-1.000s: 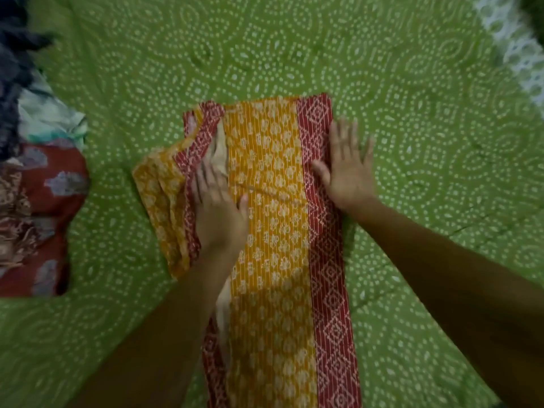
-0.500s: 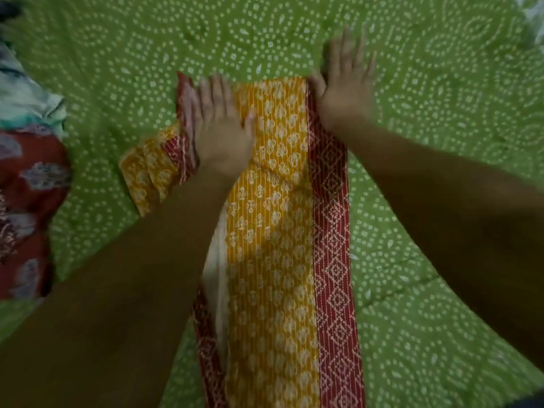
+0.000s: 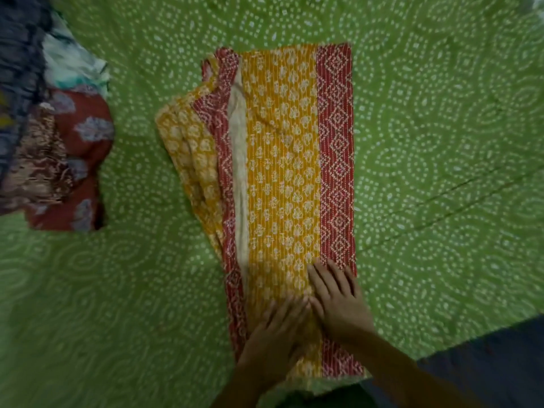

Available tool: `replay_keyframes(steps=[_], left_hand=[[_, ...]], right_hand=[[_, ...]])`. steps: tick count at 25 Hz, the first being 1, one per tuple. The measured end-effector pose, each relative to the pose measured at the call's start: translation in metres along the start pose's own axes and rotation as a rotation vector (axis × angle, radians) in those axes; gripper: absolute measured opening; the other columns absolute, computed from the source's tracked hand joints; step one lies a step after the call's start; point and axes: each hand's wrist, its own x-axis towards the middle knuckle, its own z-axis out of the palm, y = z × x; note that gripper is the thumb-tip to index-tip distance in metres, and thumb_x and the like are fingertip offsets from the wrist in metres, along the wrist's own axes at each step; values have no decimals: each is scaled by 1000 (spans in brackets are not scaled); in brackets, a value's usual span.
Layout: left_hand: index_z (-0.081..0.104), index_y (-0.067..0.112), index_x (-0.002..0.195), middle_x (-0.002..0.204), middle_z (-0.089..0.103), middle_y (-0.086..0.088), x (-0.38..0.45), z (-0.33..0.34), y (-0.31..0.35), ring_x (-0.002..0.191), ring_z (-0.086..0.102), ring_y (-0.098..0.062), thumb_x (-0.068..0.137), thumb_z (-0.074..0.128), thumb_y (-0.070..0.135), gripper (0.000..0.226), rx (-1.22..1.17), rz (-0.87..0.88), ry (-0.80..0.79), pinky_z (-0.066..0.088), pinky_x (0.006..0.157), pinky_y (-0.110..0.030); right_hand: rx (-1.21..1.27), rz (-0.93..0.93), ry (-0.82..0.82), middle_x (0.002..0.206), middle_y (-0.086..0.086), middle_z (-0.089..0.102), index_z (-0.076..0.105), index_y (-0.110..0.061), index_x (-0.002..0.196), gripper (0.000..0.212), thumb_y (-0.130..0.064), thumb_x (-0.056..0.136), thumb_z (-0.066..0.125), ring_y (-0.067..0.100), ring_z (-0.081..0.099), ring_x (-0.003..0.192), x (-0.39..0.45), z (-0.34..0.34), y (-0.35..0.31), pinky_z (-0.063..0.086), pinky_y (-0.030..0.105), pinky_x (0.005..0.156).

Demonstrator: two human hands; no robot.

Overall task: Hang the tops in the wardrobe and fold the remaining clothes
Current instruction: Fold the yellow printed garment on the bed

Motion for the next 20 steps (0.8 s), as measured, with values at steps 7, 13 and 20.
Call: replay_keyframes(steps=[7,13,20], left_hand=[[62,1,111,108,62,-9,57,-112,-154,99,57,-24,84,50,59,65,-1089,-1288,900,43,87,-36],[55,18,130,136,54,-13,97,-167,-257,120,56,-33,65,78,56,78,-1989,-1043,336,42,102,-52],[63,8,110,89,69,5,-23,-171,-294,76,65,-12,84,68,19,28,-1741,-1010,947,54,64,-31]], right_hand=[[432,336,314,126,7,42,46,-15,125,41,-42,101,25,22,40,116,133,-114,-25,33,42,99],[652,347,475,125,3,43,50,-20,119,32,-40,101,33,19,37,120,187,-151,-92,24,36,94],[318,112,425,127,3,41,44,-20,127,42,-43,92,47,22,37,117,164,-139,-169,28,40,94]])
